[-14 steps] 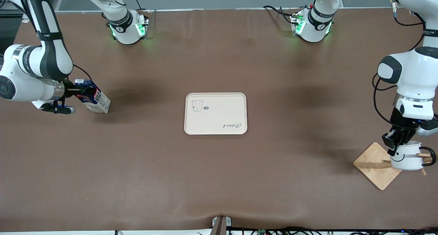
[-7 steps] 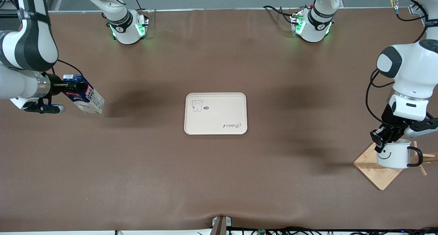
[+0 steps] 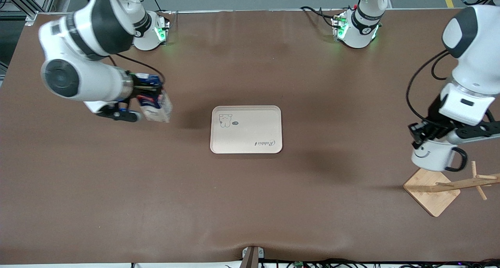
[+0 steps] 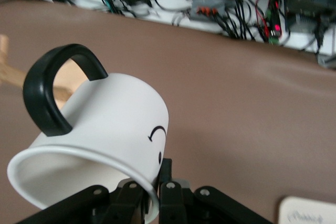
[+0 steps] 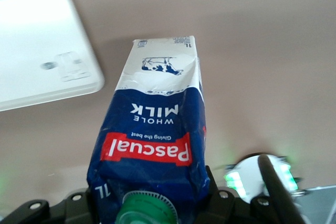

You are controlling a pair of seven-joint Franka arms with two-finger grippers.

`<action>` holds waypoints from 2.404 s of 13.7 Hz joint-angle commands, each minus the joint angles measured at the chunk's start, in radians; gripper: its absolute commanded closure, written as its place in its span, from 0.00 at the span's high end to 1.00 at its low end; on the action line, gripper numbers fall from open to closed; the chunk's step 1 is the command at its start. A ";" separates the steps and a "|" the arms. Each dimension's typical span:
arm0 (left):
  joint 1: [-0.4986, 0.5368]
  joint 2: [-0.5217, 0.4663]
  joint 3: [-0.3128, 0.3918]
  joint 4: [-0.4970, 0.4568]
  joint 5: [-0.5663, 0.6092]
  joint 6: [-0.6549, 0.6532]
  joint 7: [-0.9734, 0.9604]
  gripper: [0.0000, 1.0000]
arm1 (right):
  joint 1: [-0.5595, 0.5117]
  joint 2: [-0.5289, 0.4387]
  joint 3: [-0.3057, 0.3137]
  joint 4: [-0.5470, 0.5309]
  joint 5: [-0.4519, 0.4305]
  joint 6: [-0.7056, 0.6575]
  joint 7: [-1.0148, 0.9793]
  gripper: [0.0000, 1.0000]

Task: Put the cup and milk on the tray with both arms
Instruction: 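Lift the milk carton with the right gripper while the left gripper lifts the mug, then carry the carton and the mug over the white tray with both grippers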

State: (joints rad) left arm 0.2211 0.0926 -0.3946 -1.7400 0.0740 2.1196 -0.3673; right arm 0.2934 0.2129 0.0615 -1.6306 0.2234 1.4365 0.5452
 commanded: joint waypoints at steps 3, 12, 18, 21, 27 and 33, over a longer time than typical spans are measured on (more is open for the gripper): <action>-0.161 0.084 -0.050 0.034 0.000 -0.160 -0.159 0.00 | 0.128 0.276 -0.012 0.266 0.086 -0.021 0.085 0.00; -0.414 0.356 -0.050 0.101 -0.011 -0.184 -0.389 0.00 | 0.174 0.462 -0.002 0.365 0.186 0.122 0.006 0.00; -0.549 0.580 -0.044 0.276 -0.008 -0.182 -0.554 0.00 | 0.208 0.499 -0.003 0.357 0.182 0.125 0.009 0.00; -0.585 0.647 -0.041 0.318 -0.011 -0.161 -0.590 0.00 | 0.210 0.499 -0.005 0.357 0.165 0.124 0.001 0.33; -0.632 0.707 -0.041 0.321 -0.016 -0.038 -0.662 0.00 | 0.197 0.482 0.000 0.373 0.129 0.114 -0.008 1.00; -0.658 0.743 -0.041 0.316 -0.017 -0.020 -0.708 0.00 | 0.130 0.462 -0.008 0.580 0.128 -0.056 -0.008 1.00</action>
State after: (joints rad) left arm -0.4286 0.8097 -0.4428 -1.4428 0.0721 2.0980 -1.0669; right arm 0.4697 0.6868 0.0472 -1.1252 0.3686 1.4427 0.5433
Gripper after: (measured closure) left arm 0.912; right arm 0.000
